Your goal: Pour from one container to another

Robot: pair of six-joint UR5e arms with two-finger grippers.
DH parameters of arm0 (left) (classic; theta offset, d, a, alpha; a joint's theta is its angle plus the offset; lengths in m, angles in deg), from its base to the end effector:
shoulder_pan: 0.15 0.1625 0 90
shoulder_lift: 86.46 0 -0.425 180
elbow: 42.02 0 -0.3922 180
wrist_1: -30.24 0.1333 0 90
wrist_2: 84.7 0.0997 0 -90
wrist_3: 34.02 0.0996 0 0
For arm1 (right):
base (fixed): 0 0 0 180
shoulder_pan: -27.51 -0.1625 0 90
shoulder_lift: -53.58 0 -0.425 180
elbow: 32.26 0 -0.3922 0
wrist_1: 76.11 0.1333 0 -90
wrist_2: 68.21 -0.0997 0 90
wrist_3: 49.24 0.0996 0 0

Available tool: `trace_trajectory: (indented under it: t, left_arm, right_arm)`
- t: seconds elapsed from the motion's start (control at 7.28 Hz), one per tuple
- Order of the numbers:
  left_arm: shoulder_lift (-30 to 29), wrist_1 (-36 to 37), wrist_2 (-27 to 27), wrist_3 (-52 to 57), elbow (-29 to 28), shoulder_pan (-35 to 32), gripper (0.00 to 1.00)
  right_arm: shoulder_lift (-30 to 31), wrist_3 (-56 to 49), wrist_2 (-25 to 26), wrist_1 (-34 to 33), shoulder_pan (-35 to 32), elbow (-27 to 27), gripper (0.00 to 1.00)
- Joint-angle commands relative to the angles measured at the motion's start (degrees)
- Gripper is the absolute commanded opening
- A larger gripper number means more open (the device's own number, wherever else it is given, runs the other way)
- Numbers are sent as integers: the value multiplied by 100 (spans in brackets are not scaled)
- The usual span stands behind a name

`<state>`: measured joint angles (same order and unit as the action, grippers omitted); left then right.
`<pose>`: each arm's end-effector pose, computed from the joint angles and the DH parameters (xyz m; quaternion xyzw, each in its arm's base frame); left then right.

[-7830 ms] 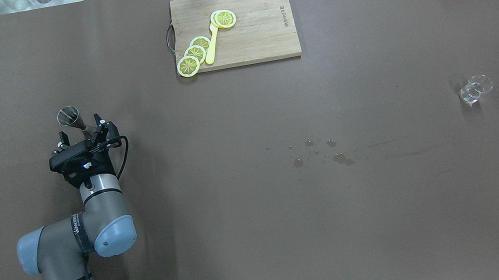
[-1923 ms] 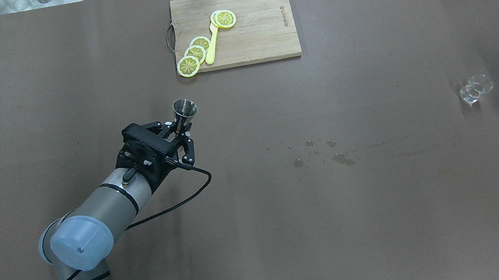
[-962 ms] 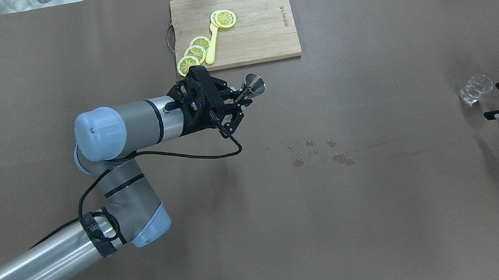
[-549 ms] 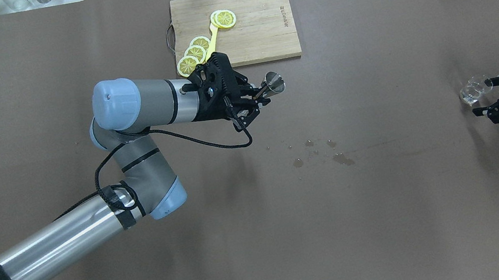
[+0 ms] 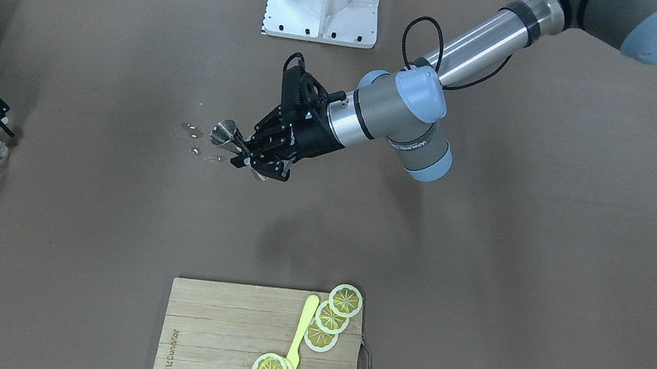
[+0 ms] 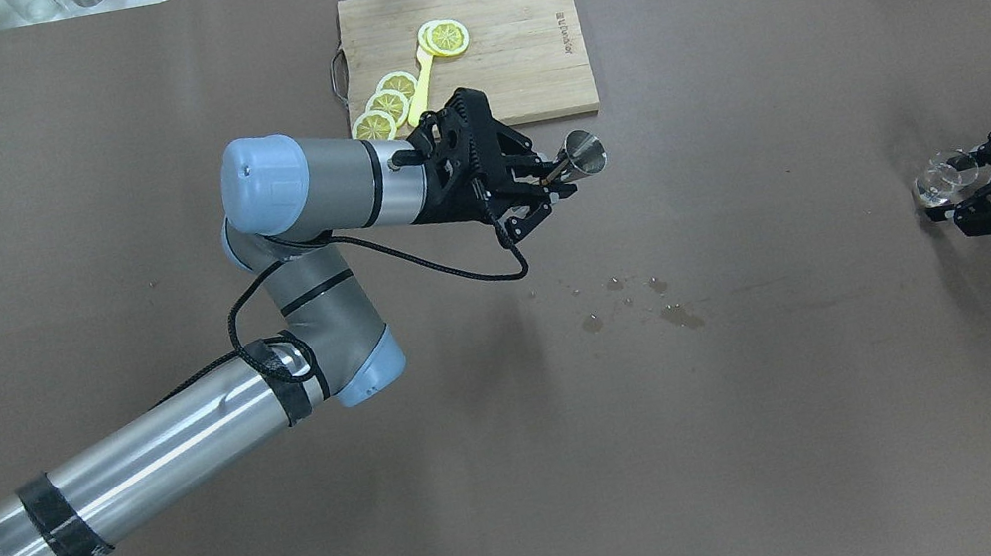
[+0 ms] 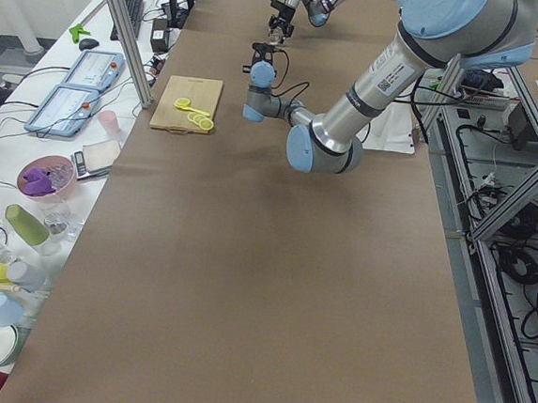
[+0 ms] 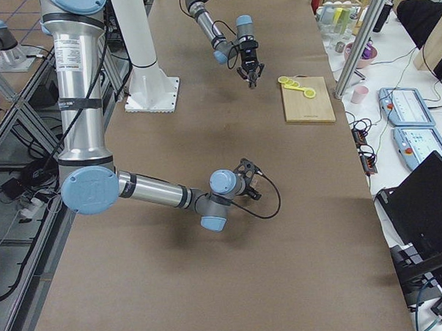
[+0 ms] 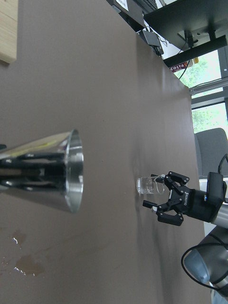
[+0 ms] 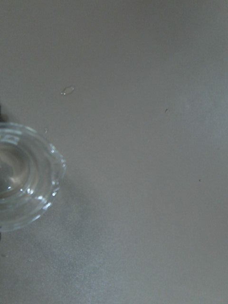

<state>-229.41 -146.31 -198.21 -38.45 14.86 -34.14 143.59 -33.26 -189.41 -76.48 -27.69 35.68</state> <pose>0.5842 -0.5067 0.1641 0.6159 0.5000 0.4021 0.4572 -0.2070 -0.4409 0.6752 0.3880 -0.4316 -0.2784 0.7653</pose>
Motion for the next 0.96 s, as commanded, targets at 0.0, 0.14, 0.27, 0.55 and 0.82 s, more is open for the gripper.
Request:
trace_trajectory:
  t: [0.0,0.14,0.27,0.55,0.82]
  left_arm:
    - [-66,-475,48,-383,-159,23,0]
    - [-67,-720,318,-645,-195,76,0]
    - [-67,-923,477,-847,-265,155,0]
    - [-67,-1073,601,-954,-283,243,0]
    - [-67,-1127,602,-981,-301,270,0]
  right_arm:
    - [-19,20,-26,63,-8,35,76]
    - [-19,20,-35,72,-17,44,75]
    - [-19,20,-44,99,-9,35,75]
    - [-19,20,-44,107,-17,26,60]
    - [-10,20,-70,108,-26,44,16]
